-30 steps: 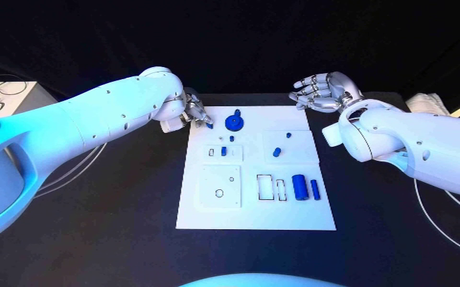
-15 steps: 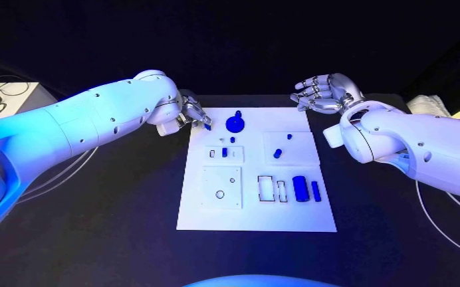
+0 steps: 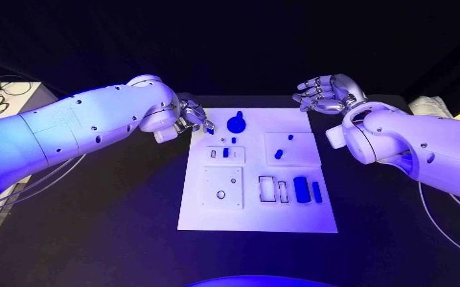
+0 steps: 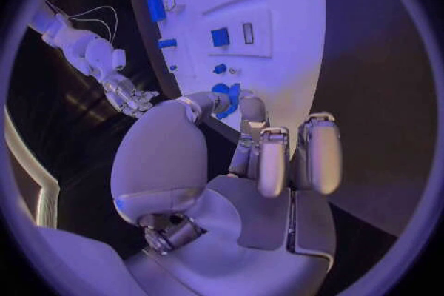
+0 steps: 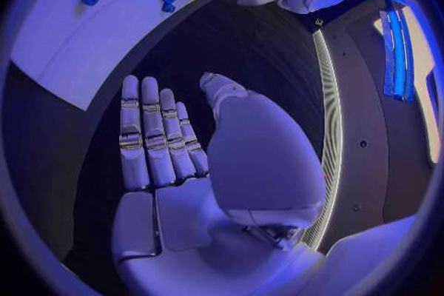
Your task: Assemble the parts on the task board
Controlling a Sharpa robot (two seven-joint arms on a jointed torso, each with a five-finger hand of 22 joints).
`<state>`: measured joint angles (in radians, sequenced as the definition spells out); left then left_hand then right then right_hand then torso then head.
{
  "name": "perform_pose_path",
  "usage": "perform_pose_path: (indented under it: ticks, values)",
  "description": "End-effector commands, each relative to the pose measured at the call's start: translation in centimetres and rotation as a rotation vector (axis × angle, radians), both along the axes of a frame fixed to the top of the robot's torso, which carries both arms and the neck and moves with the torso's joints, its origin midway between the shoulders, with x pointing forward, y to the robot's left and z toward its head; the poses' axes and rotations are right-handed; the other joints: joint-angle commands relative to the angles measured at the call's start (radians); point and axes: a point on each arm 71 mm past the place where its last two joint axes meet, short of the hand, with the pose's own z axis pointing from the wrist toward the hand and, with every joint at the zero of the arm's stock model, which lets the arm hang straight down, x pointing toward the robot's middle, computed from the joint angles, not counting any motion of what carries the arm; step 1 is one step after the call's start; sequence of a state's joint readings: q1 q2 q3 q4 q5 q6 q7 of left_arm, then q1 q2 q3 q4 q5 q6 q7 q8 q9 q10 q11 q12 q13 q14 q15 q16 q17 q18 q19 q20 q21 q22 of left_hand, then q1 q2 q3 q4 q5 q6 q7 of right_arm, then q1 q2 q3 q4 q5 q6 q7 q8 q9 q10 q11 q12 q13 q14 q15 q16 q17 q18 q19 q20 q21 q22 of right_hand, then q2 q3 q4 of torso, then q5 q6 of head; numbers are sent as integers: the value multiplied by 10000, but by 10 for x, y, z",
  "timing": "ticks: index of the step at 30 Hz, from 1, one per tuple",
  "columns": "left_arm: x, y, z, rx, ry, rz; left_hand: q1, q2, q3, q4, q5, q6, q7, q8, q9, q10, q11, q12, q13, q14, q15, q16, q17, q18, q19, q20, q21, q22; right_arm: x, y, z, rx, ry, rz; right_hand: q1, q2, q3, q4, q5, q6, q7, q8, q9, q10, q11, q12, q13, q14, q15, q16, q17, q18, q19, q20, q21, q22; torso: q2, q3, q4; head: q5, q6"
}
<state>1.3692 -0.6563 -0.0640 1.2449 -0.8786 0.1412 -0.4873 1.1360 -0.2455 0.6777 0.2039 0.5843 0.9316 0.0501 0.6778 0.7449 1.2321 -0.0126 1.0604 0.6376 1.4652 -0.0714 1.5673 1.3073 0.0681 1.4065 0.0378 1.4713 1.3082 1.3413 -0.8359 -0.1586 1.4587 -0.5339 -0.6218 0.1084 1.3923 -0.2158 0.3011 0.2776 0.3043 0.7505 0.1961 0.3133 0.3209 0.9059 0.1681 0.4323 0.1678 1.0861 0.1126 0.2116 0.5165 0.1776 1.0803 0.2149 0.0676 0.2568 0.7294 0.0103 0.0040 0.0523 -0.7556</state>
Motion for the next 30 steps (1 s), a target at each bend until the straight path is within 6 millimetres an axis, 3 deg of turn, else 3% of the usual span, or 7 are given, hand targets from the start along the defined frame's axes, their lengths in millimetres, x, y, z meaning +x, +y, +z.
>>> perform_pose_path:
  ticks: [1,30]
  values:
    - [-6,-5,0,12,-155,-124,-47,47,2030,-2111,41,76,14,71,20,208,-124,74,41,1056,-68,35,2635,-132,62,-22,49,233,0,1,0,-12,-10,160,10,62,22,-11,34,-43,459,63,-9,2,45,25,-9,-18,8,-68,-16,56,-2,36,7,-9,-8,-8,15,12,-20]
    - [-29,-21,-23,1254,264,-1238,-58,27,2040,-2144,59,98,3,78,26,259,-135,133,138,1056,-76,35,2635,-125,41,-30,37,202,0,2,-3,-7,49,171,-7,68,21,-8,60,-41,457,75,-15,2,43,44,-35,-9,6,-72,-17,56,7,35,11,-40,32,4,-29,105,-90]
